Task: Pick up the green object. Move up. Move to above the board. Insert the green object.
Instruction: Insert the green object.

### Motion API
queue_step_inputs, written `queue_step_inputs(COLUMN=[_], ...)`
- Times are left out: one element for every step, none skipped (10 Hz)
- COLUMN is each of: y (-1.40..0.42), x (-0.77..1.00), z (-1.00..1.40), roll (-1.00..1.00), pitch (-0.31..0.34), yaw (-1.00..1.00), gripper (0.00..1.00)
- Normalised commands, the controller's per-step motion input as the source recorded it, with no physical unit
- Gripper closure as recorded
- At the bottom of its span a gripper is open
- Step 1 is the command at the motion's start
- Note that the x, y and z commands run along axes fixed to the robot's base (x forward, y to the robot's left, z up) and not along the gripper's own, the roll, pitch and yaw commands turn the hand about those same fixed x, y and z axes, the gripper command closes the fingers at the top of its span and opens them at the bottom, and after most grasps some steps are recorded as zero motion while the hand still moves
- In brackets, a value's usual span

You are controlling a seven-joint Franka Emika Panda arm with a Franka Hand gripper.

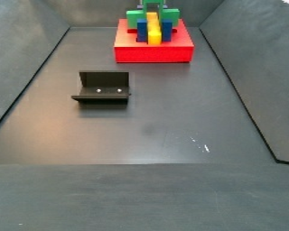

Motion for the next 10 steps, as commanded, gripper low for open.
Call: queue_step_inputs(y=[0.05,0.11,0.11,0.07,0.00,0.00,-0.05,-0.06,-0.13,-0.17], x=[0.11,0.11,0.08,0.00,0.00,0.00,0.03,0.09,0.16,0.21], z=[-0.11,-0.10,-0.12,-0.23,-0.31,-0.33,-0.27,-0.18,-0.07,-0.02], roll=[0.00,-0.01,-0.02,-0.02,-0.01,0.00,0.00,0.00,0.00,0.03], pitch=[0.076,0.076,0.061,0.027,0.000,0.000,-0.010,0.000,0.000,0.000], yaw=[-0.23,-0.24,-0.21,-0.12,-0.02,0.00,0.01,0.04,0.08,0.09], gripper=[1.00,1.00,1.00,1.00,1.00,1.00,1.00,1.00,1.00,1.00])
